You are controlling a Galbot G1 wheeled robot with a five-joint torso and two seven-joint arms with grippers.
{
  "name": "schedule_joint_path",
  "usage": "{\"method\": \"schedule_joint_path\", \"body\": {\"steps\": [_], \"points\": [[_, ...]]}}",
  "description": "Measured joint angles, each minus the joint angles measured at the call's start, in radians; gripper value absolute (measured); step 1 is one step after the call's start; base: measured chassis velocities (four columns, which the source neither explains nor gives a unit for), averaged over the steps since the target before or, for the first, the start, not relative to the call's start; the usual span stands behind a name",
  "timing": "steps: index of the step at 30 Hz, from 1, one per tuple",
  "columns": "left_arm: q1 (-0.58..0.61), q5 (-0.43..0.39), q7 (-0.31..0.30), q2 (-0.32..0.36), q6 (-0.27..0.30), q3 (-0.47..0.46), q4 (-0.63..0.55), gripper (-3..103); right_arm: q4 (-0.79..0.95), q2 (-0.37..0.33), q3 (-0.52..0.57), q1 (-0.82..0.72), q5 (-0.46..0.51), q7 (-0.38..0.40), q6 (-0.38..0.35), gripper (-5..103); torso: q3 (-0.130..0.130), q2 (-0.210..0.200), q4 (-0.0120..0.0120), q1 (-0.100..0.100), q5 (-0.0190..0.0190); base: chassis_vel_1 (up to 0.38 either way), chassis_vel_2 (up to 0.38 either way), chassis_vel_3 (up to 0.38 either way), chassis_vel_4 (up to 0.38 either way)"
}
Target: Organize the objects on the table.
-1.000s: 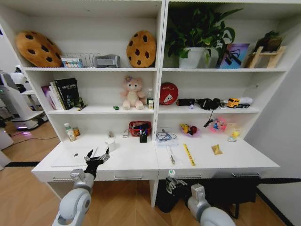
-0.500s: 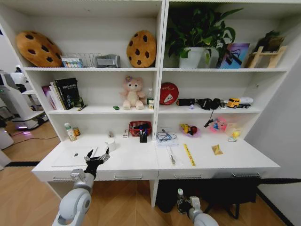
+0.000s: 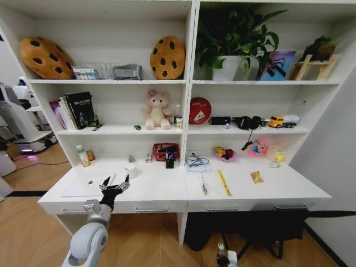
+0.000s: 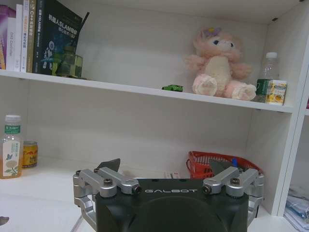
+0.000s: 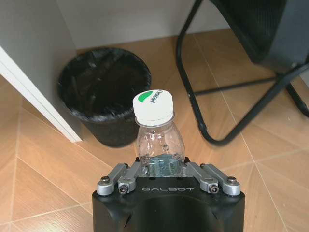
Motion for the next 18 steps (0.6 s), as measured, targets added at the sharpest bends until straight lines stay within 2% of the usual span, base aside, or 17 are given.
{"method": "schedule_joint_path", "body": {"steps": [18], "points": [[0.000,0.000,0.000,0.000,0.000,0.000,0.000,100,-0.101,-0.008,0.003,0.021,0.002,-0.042,0.049,27,0.000,0.000,-0.0001,0.000,0.0000,0.000,0.000,0.000,0.000]]}}
